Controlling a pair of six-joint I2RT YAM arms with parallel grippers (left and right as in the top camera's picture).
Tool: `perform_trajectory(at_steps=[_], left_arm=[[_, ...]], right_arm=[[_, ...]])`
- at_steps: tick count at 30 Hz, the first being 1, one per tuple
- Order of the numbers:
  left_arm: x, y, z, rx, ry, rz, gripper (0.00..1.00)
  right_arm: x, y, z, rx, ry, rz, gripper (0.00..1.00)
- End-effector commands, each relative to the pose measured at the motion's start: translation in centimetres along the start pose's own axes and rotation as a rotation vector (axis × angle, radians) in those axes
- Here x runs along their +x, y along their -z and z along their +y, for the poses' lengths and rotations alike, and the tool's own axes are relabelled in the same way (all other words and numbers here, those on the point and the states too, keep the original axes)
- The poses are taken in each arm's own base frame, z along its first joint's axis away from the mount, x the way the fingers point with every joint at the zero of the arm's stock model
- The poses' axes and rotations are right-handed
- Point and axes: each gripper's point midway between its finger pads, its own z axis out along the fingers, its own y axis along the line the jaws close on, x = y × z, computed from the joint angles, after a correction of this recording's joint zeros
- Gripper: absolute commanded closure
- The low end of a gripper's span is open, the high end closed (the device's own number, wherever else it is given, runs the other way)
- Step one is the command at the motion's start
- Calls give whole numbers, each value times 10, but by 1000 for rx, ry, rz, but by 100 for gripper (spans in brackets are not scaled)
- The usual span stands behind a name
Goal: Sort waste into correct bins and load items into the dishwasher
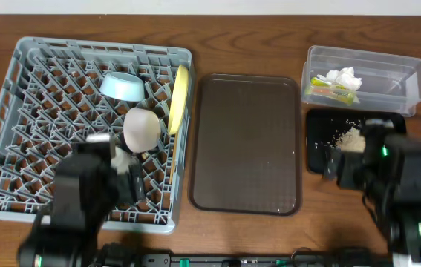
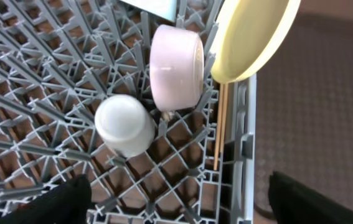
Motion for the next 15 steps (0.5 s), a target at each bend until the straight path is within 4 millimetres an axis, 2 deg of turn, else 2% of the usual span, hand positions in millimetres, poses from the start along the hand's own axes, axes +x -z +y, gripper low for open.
perform_trajectory(at_steps=[1, 5, 15], left_arm=[[9, 6, 3, 8, -20, -57, 7], [9, 14, 3, 15, -18, -91, 7], [9, 14, 3, 15, -18, -91, 6]], right_arm=[[6, 8, -8, 30, -14, -55, 1], [7, 14, -5, 9, -43, -83, 1], [7, 14, -5, 9, -42, -81, 1]])
